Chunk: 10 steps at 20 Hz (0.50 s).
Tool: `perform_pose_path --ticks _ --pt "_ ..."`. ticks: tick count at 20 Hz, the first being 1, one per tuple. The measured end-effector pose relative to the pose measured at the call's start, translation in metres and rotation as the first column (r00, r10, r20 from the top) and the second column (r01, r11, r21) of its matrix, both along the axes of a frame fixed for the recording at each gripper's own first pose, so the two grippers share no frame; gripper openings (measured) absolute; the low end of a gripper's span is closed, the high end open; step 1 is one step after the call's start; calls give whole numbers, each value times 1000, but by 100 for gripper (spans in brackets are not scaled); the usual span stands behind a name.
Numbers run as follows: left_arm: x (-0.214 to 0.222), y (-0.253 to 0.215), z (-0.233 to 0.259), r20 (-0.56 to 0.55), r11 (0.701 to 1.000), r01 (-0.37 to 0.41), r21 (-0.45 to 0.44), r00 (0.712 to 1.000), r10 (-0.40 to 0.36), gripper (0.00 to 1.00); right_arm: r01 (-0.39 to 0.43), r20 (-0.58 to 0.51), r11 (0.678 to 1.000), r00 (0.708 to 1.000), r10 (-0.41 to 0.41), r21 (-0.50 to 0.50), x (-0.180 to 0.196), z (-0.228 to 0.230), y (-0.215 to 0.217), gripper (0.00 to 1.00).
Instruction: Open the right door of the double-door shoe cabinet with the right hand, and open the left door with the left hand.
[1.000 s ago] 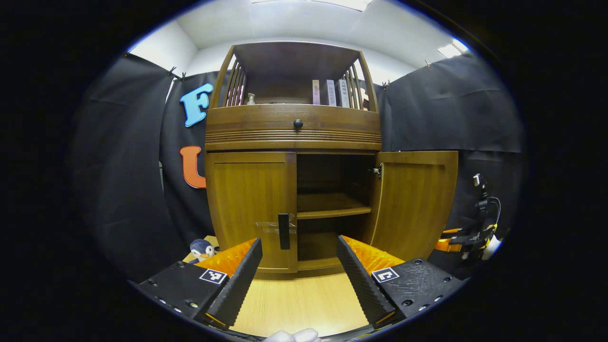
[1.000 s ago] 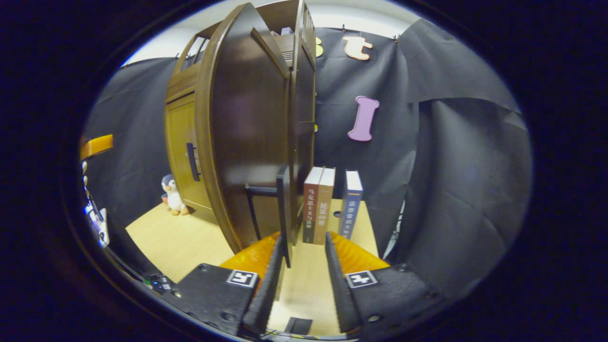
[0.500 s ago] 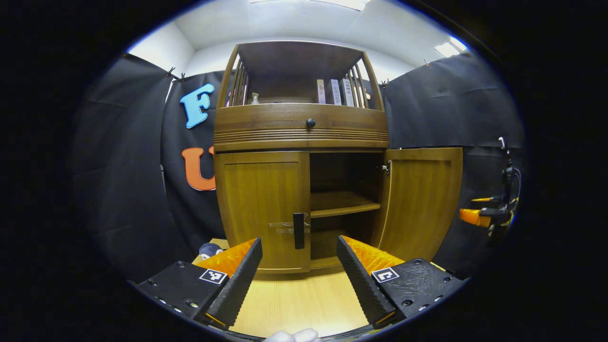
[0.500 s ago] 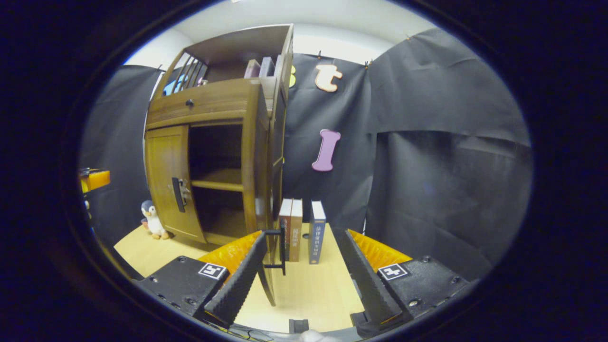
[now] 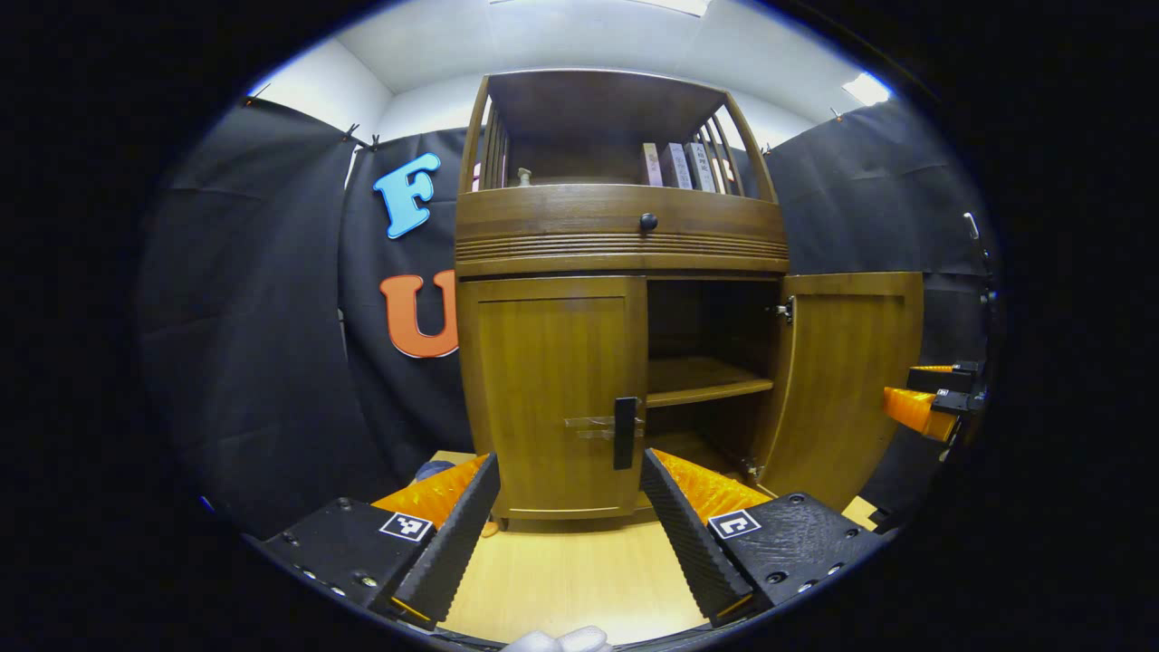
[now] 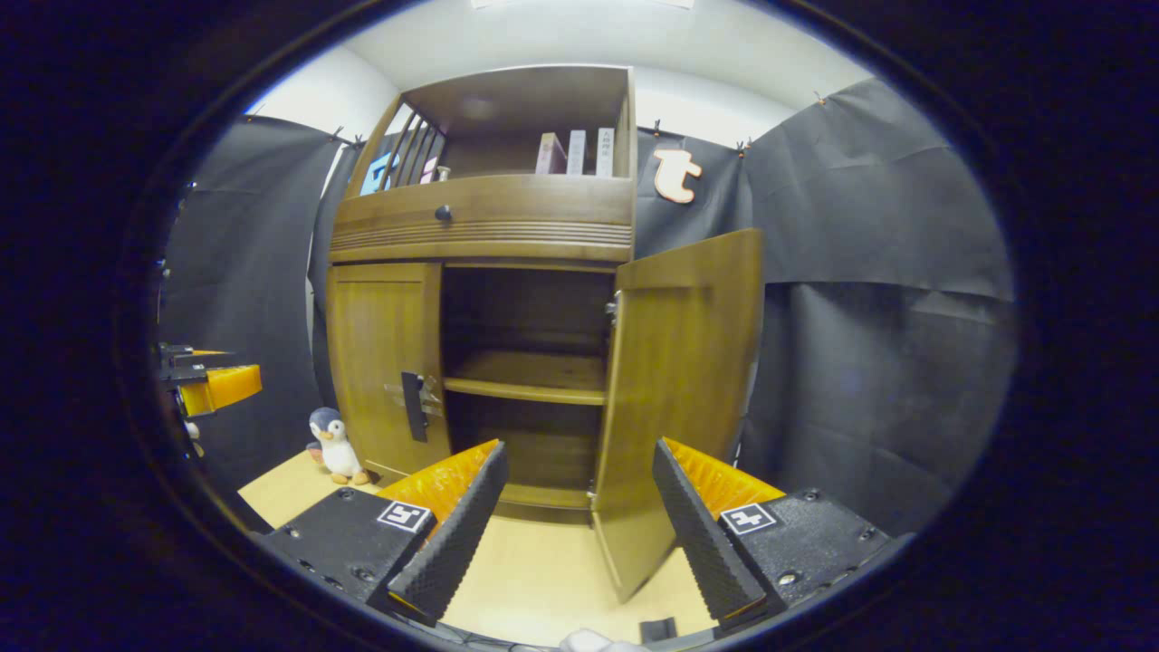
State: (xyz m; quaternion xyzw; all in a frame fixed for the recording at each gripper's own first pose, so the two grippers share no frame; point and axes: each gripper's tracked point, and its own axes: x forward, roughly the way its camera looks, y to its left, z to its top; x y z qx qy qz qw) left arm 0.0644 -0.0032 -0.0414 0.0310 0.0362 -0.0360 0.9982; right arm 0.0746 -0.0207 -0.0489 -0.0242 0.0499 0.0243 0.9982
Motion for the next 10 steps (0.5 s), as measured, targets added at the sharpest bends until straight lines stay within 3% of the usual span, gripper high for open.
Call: perform_pose_path --ticks 5,10 --pt "15 11 -20 -11 999 -35 5 999 35 95 -17 -66 999 998 20 42 19 -34 38 100" --pt "46 -3 -39 -19 999 -21 -37 1000 21 95 9 -69 999 998 -6 36 28 -25 32 100"
